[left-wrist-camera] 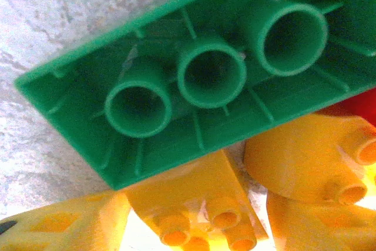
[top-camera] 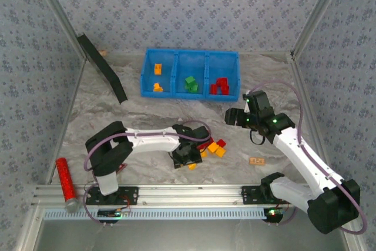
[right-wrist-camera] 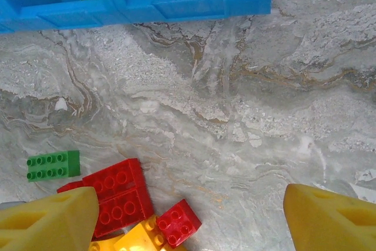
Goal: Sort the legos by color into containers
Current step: Pick up the lego from the middle-left of the table.
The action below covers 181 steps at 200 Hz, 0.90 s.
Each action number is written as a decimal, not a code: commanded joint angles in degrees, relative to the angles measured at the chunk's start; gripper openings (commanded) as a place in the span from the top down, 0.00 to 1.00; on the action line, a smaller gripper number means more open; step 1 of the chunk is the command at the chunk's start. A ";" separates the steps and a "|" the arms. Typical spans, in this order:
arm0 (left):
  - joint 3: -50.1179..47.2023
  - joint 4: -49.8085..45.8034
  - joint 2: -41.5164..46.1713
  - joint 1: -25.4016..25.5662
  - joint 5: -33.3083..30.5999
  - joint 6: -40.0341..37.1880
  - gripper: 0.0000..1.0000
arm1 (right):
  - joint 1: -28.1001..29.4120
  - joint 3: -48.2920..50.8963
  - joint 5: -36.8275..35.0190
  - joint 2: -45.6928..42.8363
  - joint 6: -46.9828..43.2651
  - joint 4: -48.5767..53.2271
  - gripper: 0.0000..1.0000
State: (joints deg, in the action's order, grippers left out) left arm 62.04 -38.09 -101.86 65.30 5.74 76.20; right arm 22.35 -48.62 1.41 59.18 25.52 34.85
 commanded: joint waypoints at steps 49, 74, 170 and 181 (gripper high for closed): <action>-5.54 -2.08 -0.59 -2.00 0.89 -1.03 0.45 | -0.37 3.01 2.84 -1.43 3.06 0.57 0.19; -9.15 1.89 0.96 -3.01 2.47 -0.58 0.50 | -0.22 4.72 4.16 -2.61 4.90 0.96 0.20; -3.78 -14.50 9.49 -7.28 1.08 -11.81 0.64 | 4.67 10.52 5.50 -3.78 12.03 2.10 0.21; -1.84 -16.83 10.82 -8.83 0.28 -13.78 0.64 | 5.75 10.90 5.30 -4.21 13.47 2.09 0.21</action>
State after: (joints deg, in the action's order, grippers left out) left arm 57.58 -46.54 -95.88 58.98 8.36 67.09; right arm 26.30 -38.48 6.50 56.01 34.74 35.35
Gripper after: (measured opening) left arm 0.365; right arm 0.790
